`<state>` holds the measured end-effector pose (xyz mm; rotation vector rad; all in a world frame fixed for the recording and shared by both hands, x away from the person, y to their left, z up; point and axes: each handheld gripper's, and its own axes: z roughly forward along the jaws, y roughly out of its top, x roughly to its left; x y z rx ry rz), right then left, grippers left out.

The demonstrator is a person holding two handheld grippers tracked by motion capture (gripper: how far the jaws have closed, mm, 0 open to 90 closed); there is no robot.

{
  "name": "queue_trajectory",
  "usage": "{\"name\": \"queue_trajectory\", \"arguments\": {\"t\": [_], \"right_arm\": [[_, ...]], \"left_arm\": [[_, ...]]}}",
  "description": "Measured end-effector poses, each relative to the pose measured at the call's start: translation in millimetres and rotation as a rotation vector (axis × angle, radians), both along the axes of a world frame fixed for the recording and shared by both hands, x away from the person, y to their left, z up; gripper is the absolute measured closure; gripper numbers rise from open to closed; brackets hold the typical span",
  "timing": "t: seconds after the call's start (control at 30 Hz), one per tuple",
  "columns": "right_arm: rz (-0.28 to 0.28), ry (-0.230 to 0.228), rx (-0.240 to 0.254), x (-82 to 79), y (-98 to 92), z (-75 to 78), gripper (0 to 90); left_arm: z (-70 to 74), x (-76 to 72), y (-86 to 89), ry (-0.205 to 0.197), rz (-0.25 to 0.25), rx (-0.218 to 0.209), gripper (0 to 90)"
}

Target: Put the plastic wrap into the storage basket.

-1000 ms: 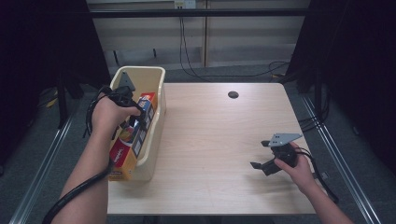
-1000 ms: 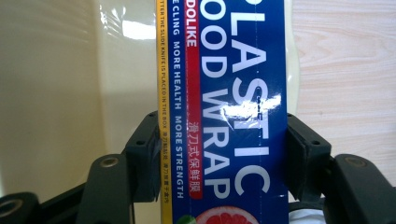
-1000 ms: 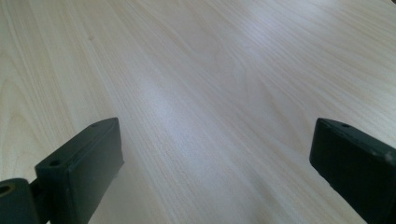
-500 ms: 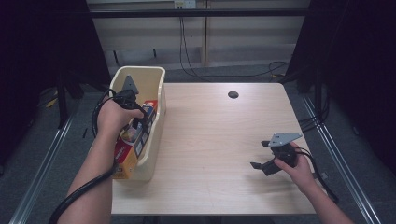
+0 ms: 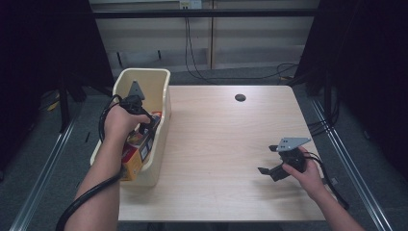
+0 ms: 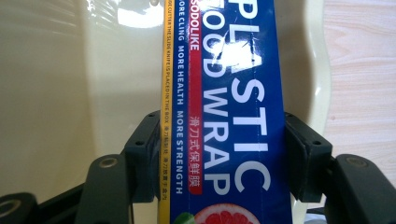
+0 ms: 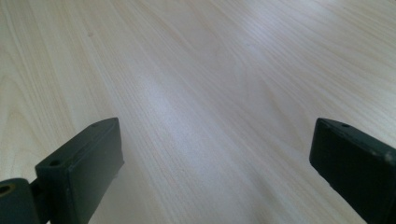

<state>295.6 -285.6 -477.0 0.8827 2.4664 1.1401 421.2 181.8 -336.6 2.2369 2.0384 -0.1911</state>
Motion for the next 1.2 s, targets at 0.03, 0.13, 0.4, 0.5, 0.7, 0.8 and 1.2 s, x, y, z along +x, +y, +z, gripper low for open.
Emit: {"name": "queue_trajectory", "arguments": {"t": [0.03, 0.13, 0.4, 0.5, 0.7, 0.8, 1.2], "right_arm": [[-0.001, 0.0, 0.0, 0.1, 0.0, 0.0, 2.2], [-0.002, -0.001, -0.004, 0.3, 0.1, -0.1, 2.2], [0.006, -0.001, 0.001, 0.2, 0.3, 0.0, 2.2], [0.004, -0.002, 0.0, 0.1, 0.2, 0.1, 2.2], [-0.004, -0.01, 0.001, 1.2, -1.0, 0.6, 2.3], [-0.003, -0.004, 0.001, 1.2, -0.8, 0.2, 2.3], [0.001, -0.009, 0.001, 1.4, 0.5, -0.1, 2.3]], "left_arm": [[-0.7, 0.0, -0.5, -0.002, 0.007, 0.0, 39.9], [-2.6, 0.4, -0.5, 0.0, 0.009, 0.001, 39.8], [-7.4, 0.7, 1.3, 0.001, 0.025, -0.01, 39.5], [-8.3, 1.1, 2.7, 0.004, 0.017, -0.008, 39.4], [-9.3, 1.0, 2.5, 0.004, 0.018, -0.008, 39.3], [-9.3, 0.4, 2.5, -0.003, 0.029, -0.01, 39.1], [-7.5, -0.6, 2.8, -0.023, 0.033, -0.022, 37.4]]}}
